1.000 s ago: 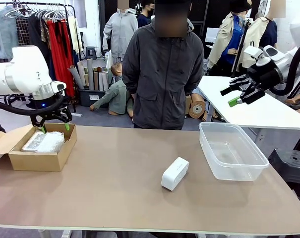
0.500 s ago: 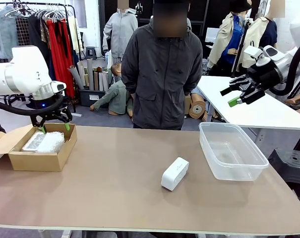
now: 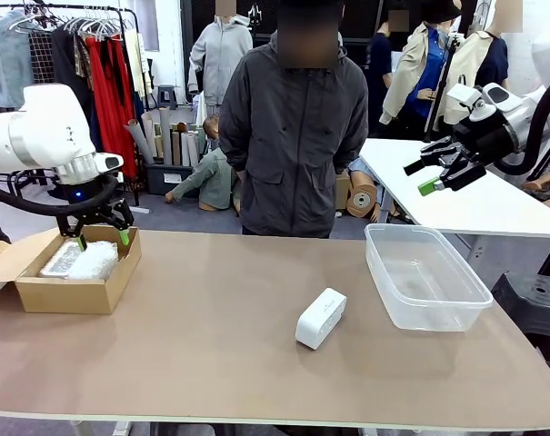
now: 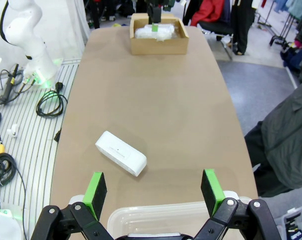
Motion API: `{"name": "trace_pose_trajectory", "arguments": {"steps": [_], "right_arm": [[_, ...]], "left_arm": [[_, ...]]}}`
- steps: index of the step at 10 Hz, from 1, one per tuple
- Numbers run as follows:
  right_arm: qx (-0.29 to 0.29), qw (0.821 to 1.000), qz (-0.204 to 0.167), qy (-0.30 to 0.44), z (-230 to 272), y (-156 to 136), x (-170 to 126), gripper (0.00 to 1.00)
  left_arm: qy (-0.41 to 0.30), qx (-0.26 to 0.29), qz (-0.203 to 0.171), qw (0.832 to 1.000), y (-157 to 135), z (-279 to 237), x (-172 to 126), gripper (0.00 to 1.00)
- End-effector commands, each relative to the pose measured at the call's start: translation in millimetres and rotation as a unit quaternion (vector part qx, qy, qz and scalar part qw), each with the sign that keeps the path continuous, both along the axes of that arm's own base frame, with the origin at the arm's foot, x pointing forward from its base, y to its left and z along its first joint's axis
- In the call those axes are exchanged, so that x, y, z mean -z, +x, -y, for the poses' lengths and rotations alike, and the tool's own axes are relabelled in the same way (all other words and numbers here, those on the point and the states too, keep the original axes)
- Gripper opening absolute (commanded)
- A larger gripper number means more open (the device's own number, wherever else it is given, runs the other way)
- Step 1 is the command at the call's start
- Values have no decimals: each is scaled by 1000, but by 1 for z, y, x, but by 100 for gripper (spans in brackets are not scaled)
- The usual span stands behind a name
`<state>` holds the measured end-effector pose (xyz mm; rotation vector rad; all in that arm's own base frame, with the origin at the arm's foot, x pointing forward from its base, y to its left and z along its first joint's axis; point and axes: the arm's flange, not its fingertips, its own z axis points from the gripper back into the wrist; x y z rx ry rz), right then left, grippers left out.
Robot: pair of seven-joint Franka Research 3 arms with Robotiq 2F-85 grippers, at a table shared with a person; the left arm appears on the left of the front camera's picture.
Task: Separate and place wrapped and unwrapped clocks.
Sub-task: Pick up the Digital clock indicated by the person.
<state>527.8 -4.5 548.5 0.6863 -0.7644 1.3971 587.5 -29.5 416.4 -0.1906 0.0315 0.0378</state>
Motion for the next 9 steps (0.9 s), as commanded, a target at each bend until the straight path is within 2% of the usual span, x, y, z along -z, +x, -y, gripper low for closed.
{"name": "trace_pose_trajectory", "arguments": {"steps": [1, 4, 5, 6, 9], "right_arm": [[1, 1000, 2, 1, 0, -2, -1, 100], [1, 1000, 2, 1, 0, -2, -1, 100], [1, 1000, 2, 1, 0, -2, -1, 100], [1, 1000, 2, 1, 0, -2, -1, 100], [1, 1000, 2, 1, 0, -2, -1, 100]], "left_arm": [[-110, 82, -37, 990, 6, 4, -17, 100], [-192, 177, -49, 964, 0, 20, -39, 100], [-216, 223, -56, 949, -1, 21, -47, 100], [-234, 250, -57, 938, 0, 24, -52, 100], [-297, 337, -70, 891, 2, 25, -65, 100]]}}
